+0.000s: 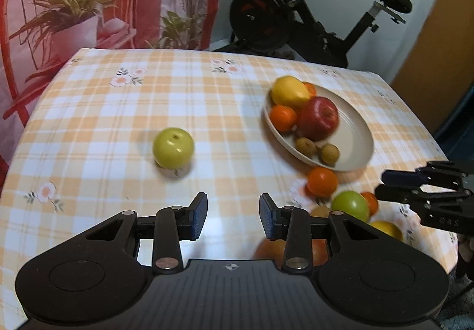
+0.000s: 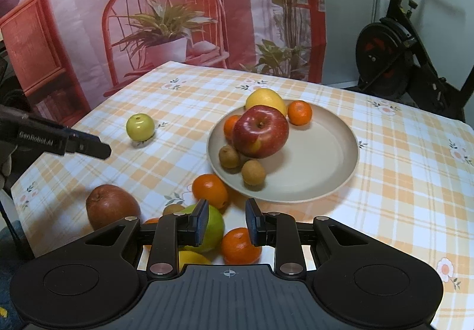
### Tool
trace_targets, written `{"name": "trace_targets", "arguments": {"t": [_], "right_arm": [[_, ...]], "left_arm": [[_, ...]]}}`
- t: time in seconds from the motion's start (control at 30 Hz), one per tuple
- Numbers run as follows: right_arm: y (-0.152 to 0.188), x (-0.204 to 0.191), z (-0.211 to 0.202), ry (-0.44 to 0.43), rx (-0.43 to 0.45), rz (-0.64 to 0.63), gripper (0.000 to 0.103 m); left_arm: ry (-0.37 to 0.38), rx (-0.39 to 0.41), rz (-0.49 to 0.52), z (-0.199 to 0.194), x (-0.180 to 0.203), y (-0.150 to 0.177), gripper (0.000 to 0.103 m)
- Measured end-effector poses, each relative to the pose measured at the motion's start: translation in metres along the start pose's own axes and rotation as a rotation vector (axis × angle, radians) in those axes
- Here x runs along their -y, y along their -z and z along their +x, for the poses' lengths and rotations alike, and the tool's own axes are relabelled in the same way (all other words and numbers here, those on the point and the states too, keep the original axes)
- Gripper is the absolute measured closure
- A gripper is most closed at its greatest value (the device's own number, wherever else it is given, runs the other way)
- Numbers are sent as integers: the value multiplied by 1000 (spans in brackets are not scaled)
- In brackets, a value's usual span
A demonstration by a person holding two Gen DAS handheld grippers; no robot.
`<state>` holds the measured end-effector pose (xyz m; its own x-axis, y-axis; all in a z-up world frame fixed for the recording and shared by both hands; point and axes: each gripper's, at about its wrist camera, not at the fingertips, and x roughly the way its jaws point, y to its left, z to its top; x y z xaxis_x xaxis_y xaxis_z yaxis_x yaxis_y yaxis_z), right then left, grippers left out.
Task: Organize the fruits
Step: 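Reach the left gripper to a red apple while the right gripper reaches the yellow grapefruit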
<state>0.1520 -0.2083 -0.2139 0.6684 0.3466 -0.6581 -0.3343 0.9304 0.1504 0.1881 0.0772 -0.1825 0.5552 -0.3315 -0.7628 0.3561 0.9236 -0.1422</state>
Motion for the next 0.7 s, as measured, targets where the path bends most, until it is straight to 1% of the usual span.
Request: {"name": "trace_targets", "arguments": {"t": [0.27,0.5,0.7], "right_arm": [[6,-15,-6,-13,-4,-20,78],[10,-20,-11,-8,-8,-22,77],[16,-20,-15,-12,-16,-22,75]], "left_arm": [[34,-1,6,-6,9,14,62],[56,11,23,-9,21,16,62],[57,-1,36,-5,28,20,62]]}}
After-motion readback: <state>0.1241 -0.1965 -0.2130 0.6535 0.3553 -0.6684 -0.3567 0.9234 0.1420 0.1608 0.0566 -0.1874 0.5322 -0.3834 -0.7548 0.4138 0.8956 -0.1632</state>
